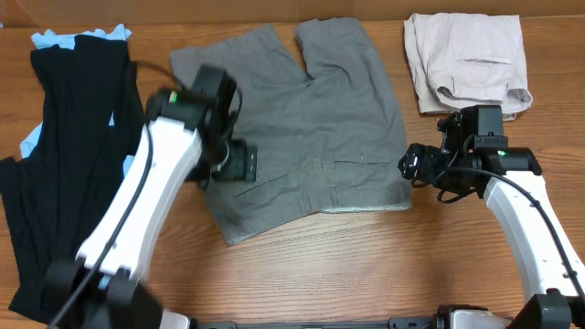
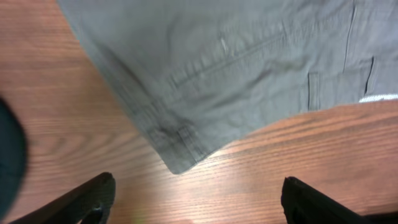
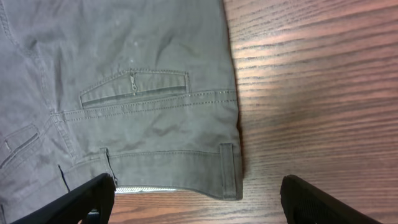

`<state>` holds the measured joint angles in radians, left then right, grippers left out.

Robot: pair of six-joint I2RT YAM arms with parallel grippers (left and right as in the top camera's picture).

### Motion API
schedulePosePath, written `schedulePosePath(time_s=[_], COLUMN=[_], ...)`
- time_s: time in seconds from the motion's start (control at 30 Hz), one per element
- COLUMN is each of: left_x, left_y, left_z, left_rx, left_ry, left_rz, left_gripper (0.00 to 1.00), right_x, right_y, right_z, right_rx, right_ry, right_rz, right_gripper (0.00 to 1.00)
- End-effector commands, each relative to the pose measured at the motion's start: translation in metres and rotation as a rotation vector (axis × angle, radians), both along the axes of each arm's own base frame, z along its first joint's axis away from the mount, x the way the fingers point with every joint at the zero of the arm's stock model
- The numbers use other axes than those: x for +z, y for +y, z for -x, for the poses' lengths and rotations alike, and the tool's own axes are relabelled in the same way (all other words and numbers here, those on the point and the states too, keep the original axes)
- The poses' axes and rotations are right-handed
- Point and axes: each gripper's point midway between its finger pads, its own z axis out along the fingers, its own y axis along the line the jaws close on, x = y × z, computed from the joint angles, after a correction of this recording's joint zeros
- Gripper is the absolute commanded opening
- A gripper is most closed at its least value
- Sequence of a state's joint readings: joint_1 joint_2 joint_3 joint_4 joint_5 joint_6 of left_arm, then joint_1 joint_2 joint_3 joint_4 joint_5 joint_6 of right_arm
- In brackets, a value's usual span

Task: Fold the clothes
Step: 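Grasp the near waistband corners of the shorts with both grippers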

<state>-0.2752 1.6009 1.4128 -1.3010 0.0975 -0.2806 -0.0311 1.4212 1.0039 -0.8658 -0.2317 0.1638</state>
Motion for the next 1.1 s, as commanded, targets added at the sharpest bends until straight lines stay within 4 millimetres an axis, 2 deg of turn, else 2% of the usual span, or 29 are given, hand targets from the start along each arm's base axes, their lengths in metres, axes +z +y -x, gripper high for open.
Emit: schedulePosePath(time_s=[0.0,0.1,0.2,0.43,0.6,0.7,0.87,1.07], left_x=[-0.028,-0.061,-0.087,-0.118,-0.137,-0.145,-0.147,-0.145], left_y=[-0.002,0.004,0.008,0.019,0.02,0.018,0.015,0.02], left_z=[0.036,0.058,0.071,0.082,0.079,0.072,0.056,0.04], left_rx=[0.069,0.119,0.144,0.199,0.221,0.232,0.231,0.239], left_ry=[0.059,0.119,0.149,0.146,0.102,0.054,-0.015,-0.091], left_rz=[0.051,0.034,0.024,-0.021,-0.015,0.004,0.024,-0.003], left_gripper=[0.85,0.84,0.82,0.81,0.8,0.77,0.69,0.56], right_x=[-0.008,-0.016,-0.024,-0.033,-0.042,-0.049,-0.057,-0.071], right_y=[0.001,0.001,0.003,0.007,0.011,0.012,0.016,0.025], right_z=[-0.002,-0.004,-0.005,-0.007,-0.003,0.004,0.013,0.022], right_rx=[-0.002,-0.01,-0.007,-0.005,0.003,0.0,0.006,0.02], right_ry=[0.017,0.039,0.061,0.079,0.108,0.128,0.149,0.149], right_rz=[0.0,-0.008,-0.019,-0.039,-0.068,-0.074,-0.095,-0.147], right_gripper=[0.88,0.88,0.87,0.84,0.8,0.77,0.74,0.7])
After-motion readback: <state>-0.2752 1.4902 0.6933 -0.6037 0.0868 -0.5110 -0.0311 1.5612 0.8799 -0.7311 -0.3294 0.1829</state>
